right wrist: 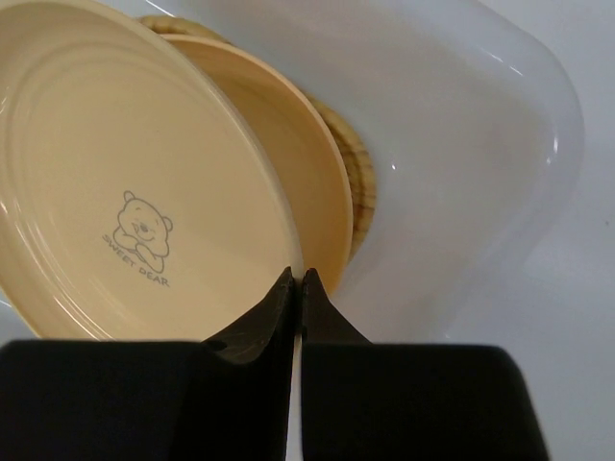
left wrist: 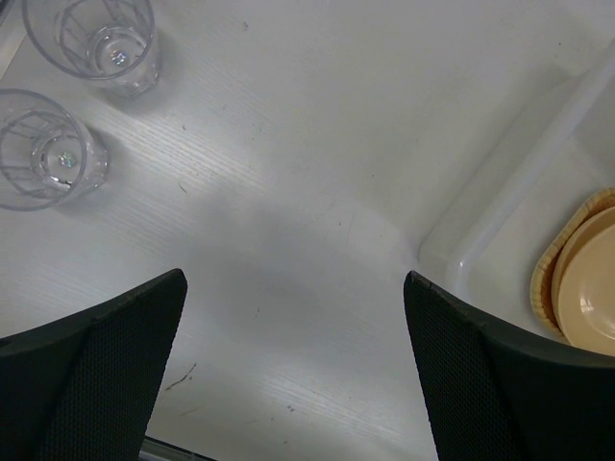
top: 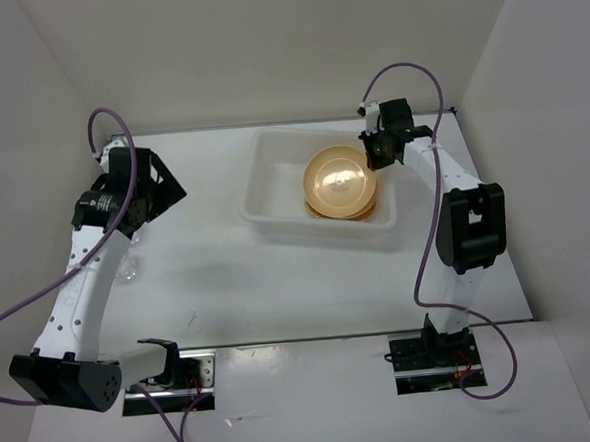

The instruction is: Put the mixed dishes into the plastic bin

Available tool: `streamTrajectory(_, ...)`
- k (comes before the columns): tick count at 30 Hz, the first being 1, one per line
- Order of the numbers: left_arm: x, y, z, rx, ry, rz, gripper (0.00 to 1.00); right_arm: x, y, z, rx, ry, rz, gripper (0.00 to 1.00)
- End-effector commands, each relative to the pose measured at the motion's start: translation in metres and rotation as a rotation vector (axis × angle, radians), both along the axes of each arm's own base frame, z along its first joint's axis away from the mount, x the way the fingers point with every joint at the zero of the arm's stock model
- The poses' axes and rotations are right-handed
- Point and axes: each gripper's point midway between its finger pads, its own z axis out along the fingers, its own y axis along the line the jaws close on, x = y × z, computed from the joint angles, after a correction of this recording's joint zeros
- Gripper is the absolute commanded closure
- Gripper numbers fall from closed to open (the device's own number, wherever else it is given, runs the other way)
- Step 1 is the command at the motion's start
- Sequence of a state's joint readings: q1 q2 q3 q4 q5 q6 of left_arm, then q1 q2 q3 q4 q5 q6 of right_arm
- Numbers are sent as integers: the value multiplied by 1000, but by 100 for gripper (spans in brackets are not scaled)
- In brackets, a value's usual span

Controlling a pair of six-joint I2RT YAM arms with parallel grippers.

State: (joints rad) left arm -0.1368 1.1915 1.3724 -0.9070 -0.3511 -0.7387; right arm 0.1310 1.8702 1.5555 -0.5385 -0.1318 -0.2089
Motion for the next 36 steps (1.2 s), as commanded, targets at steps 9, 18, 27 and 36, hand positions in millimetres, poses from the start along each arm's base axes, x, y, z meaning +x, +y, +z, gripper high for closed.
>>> streamTrajectory(9,-6,24,-3,54,21,74,0,8,-9,-7,-106,-56,-48,100)
streamTrajectory(18,-1,47,-3,98,39,108,0,17,-28,41,-139,-157,-183,24)
streamTrajectory(27,10,97,-23,143,169,257,0,-78,-41,80,-49,-214,-139,3)
streamTrajectory(36,26,141,-75,100,277,332,0,-141,-50,30,28,-156,-206,3)
